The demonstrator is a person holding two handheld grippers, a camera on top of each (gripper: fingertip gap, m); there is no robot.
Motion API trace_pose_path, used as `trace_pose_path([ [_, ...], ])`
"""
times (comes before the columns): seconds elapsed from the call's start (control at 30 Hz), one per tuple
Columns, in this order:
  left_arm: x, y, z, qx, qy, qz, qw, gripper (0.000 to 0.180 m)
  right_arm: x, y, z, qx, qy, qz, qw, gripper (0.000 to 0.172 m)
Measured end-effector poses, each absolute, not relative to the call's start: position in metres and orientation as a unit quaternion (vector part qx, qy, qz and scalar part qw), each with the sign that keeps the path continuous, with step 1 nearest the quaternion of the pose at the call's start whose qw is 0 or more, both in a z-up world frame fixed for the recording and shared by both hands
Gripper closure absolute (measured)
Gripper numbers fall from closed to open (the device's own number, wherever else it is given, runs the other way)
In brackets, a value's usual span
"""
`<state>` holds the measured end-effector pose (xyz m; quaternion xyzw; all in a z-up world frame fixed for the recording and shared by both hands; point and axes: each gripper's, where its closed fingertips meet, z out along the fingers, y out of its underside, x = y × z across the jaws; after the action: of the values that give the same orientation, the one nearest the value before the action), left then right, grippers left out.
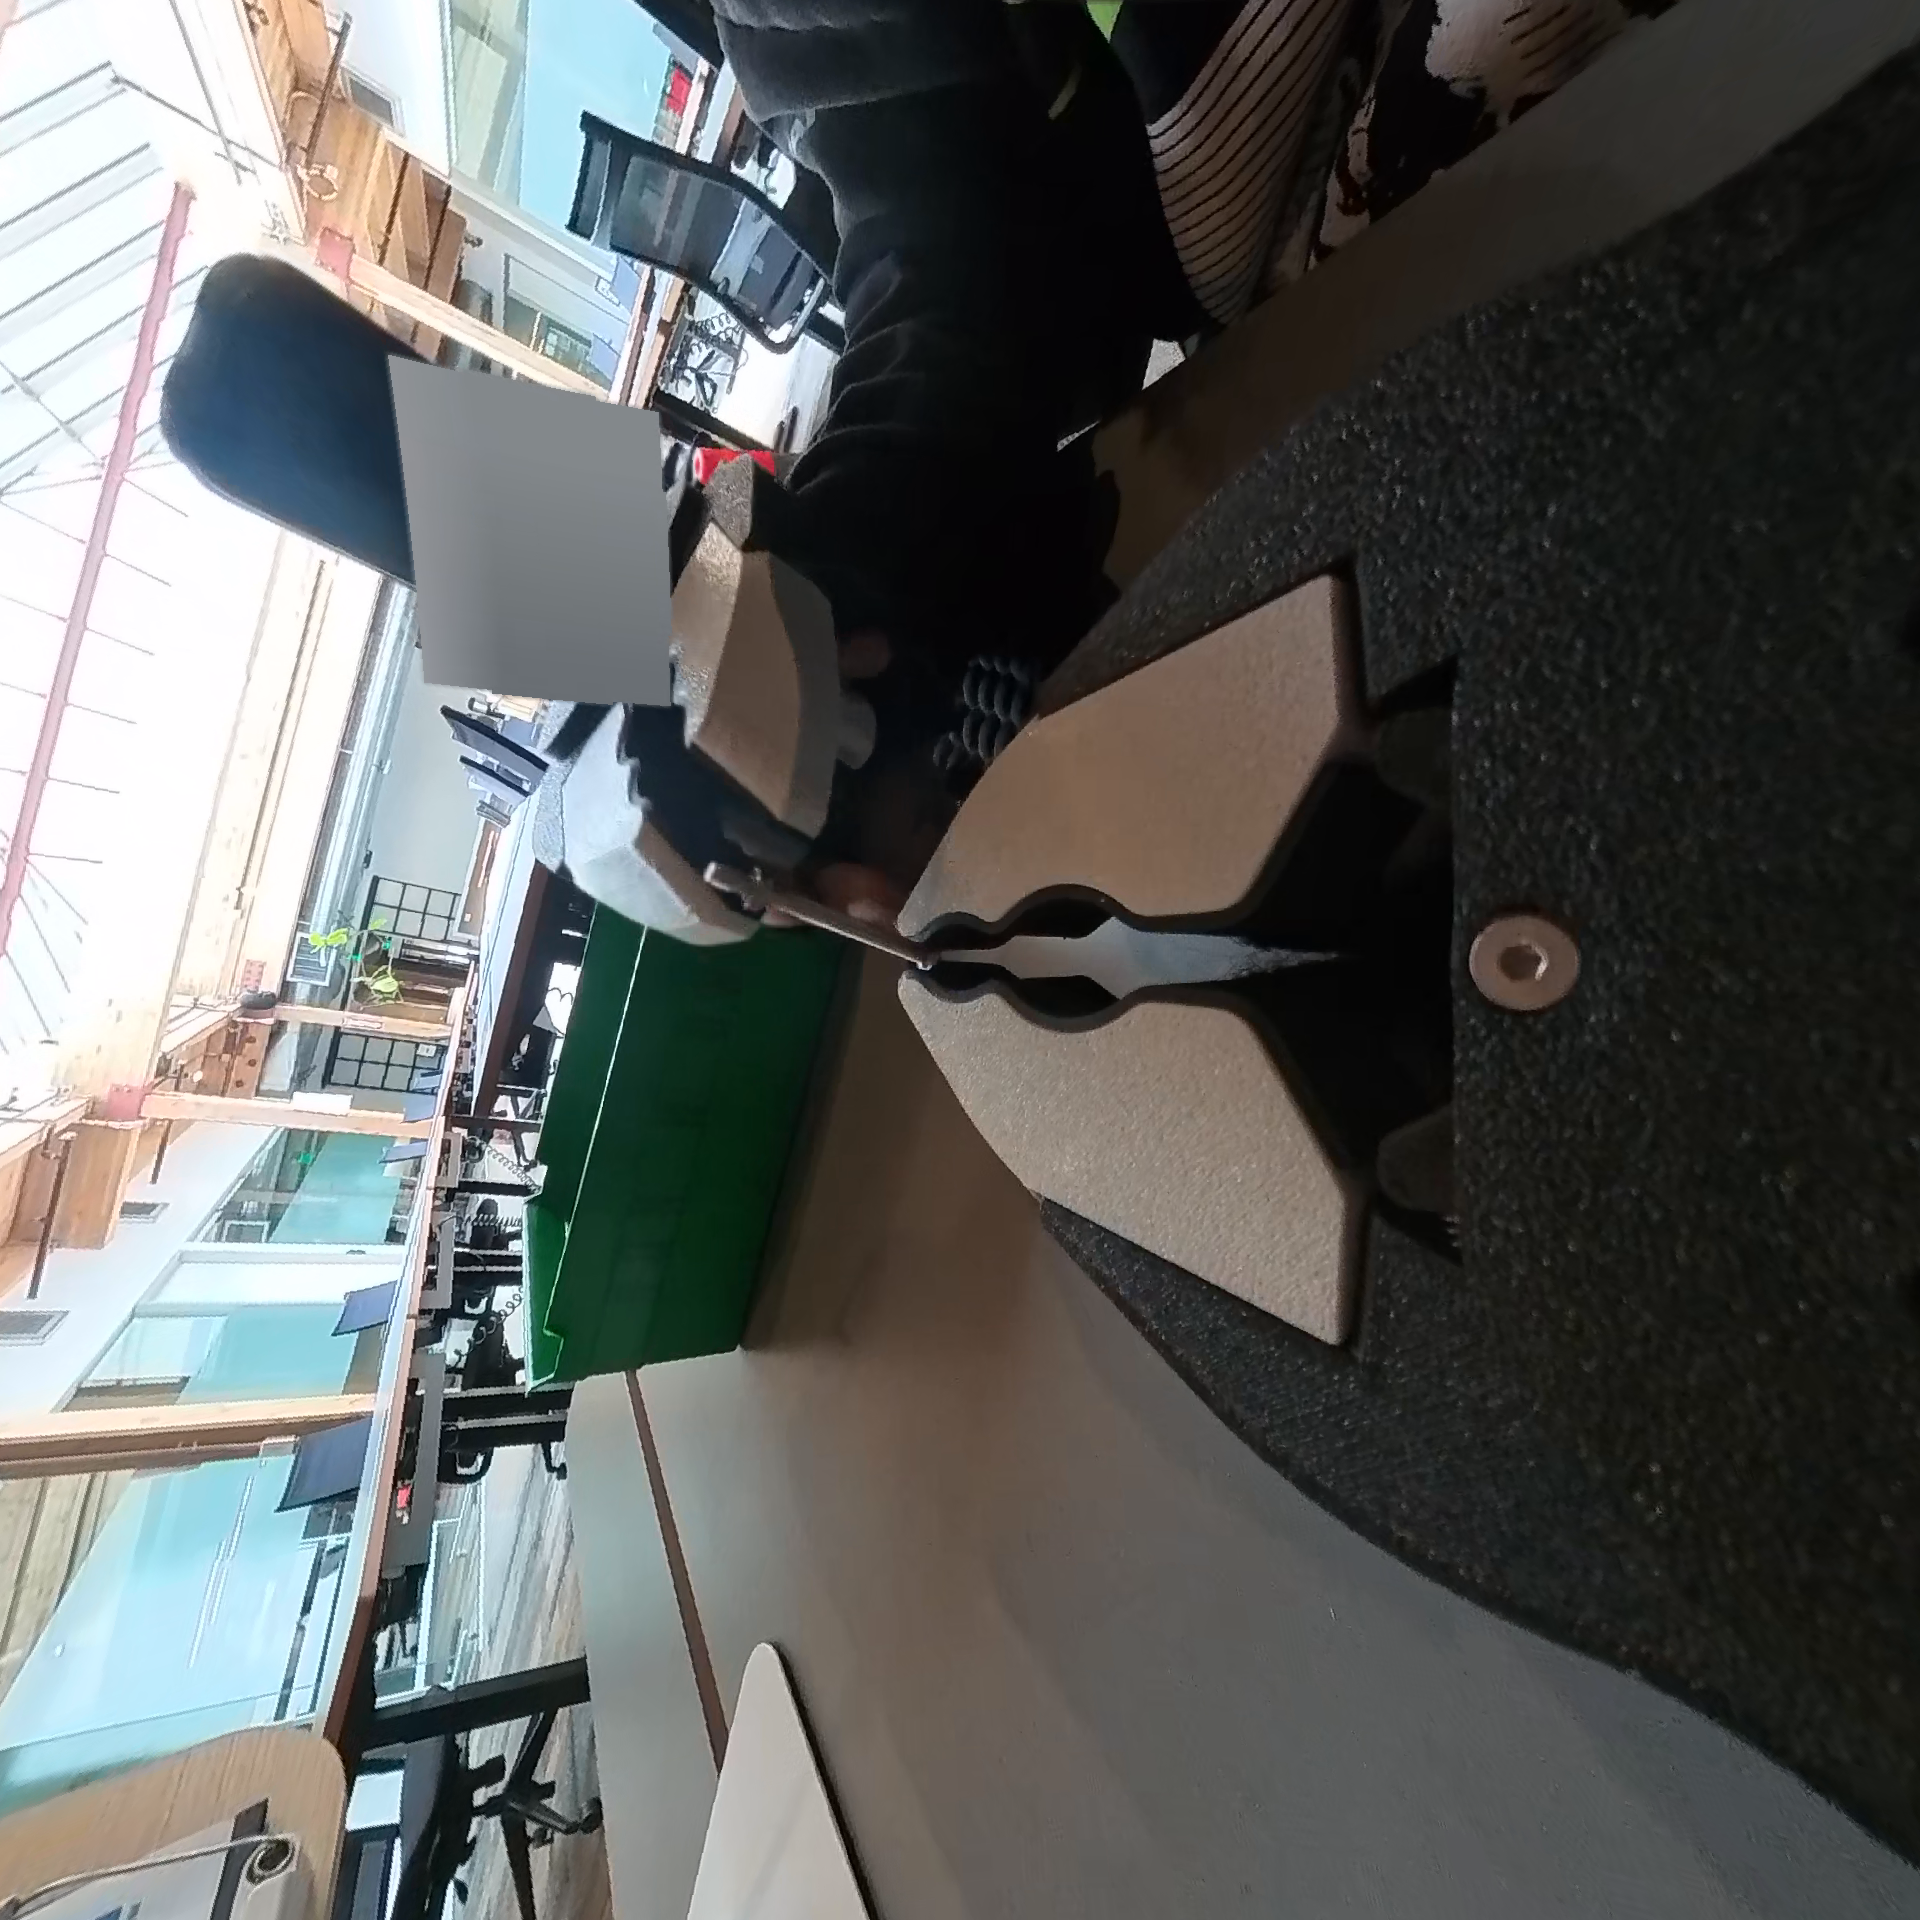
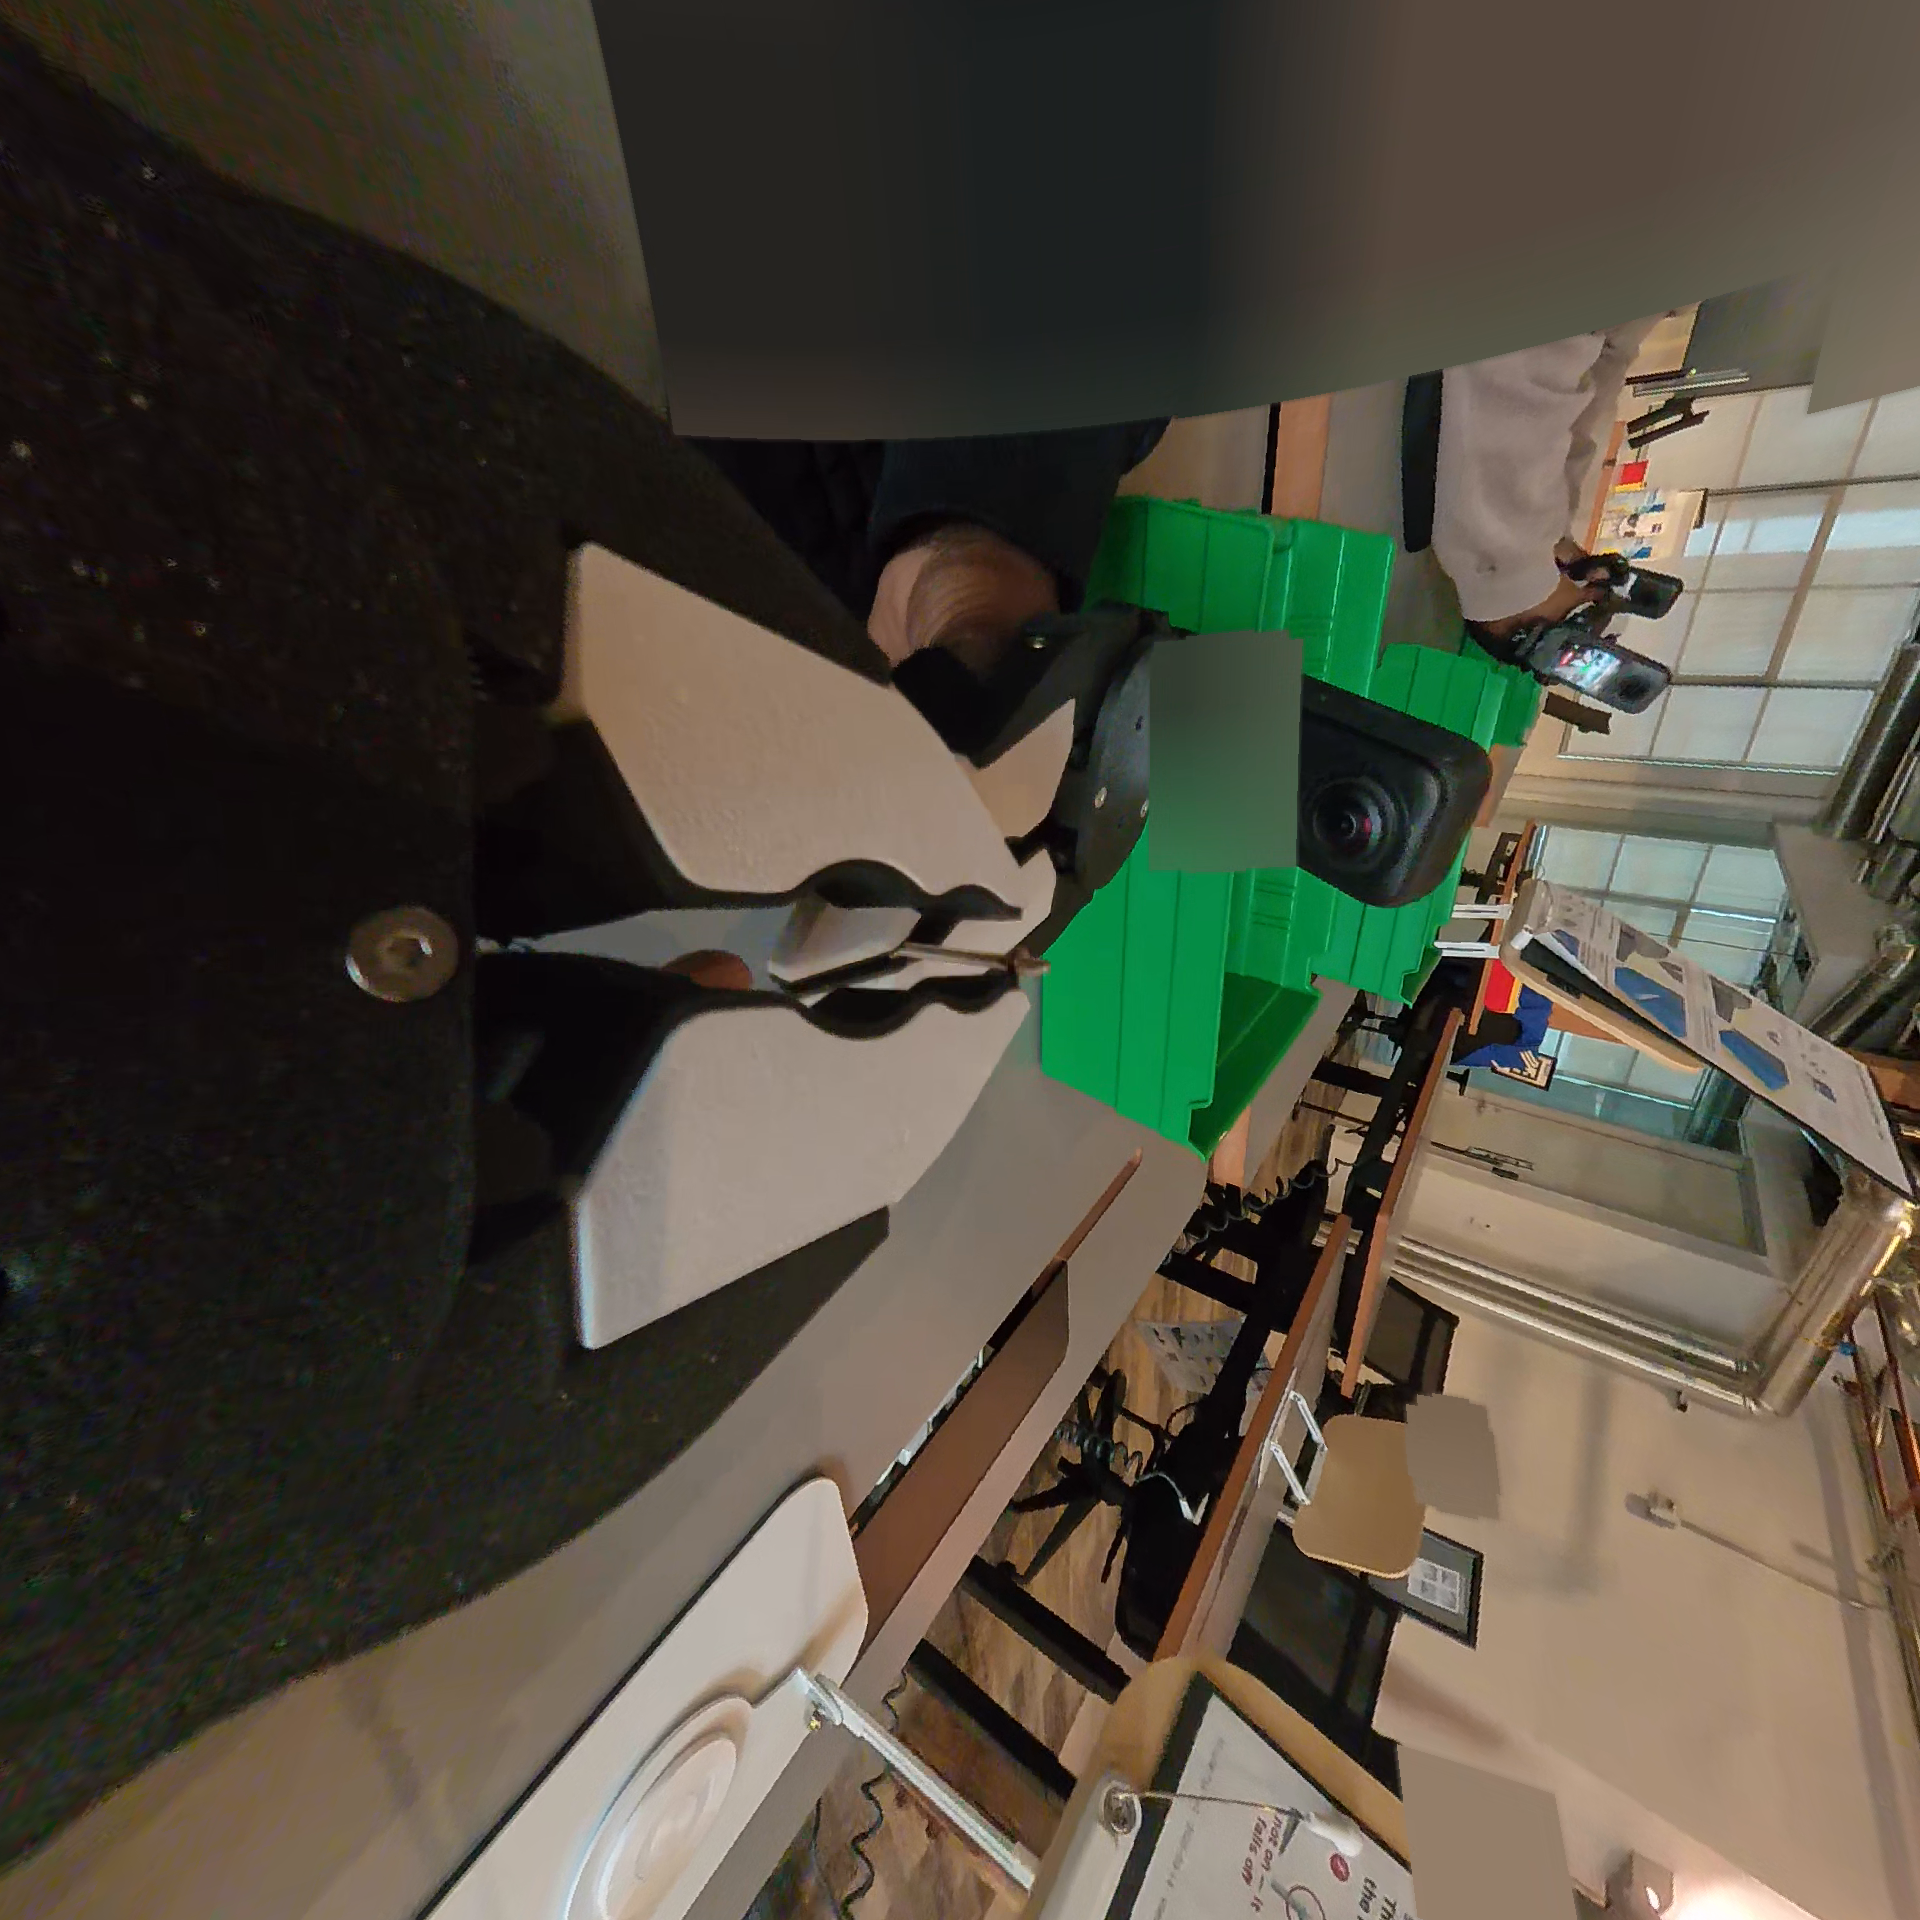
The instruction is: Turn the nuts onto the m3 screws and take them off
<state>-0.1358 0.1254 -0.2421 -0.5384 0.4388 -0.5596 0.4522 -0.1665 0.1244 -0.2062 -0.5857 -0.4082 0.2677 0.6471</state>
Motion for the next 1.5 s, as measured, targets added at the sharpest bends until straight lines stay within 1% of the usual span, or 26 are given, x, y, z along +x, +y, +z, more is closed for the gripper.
trace_pose_path([
  [0.2, -0.137, 0.127, -0.241, -0.539, 0.434, -0.562, 0.453, 0.179, -0.162, 0.123, -0.205, -0.586, -0.403, 0.271, 0.649, 0.165],
  [0.37, -0.136, 0.125, -0.242, -0.536, 0.441, -0.561, 0.451, 0.179, -0.165, 0.126, -0.207, -0.587, -0.403, 0.265, 0.650, 0.155],
  [0.53, -0.135, 0.123, -0.243, -0.535, 0.448, -0.557, 0.449, 0.179, -0.168, 0.127, -0.207, -0.584, -0.408, 0.263, 0.651, 0.153],
  [0.77, -0.137, 0.128, -0.241, -0.540, 0.431, -0.562, 0.454, 0.179, -0.165, 0.124, -0.205, -0.585, -0.406, 0.272, 0.648, 0.166],
  [0.9, -0.138, 0.129, -0.240, -0.540, 0.426, -0.565, 0.455, 0.180, -0.163, 0.123, -0.206, -0.589, -0.404, 0.273, 0.645, 0.167],
  [1.07, -0.136, 0.127, -0.241, -0.539, 0.433, -0.561, 0.455, 0.179, -0.168, 0.129, -0.216, -0.608, -0.405, 0.268, 0.628, 0.161],
  [1.3, -0.135, 0.126, -0.242, -0.538, 0.439, -0.558, 0.454, 0.179, -0.167, 0.132, -0.216, -0.619, -0.395, 0.275, 0.621, 0.170],
  [1.5, -0.134, 0.125, -0.242, -0.535, 0.443, -0.548, 0.466, 0.178, -0.167, 0.132, -0.215, -0.629, -0.386, 0.292, 0.608, 0.171],
])
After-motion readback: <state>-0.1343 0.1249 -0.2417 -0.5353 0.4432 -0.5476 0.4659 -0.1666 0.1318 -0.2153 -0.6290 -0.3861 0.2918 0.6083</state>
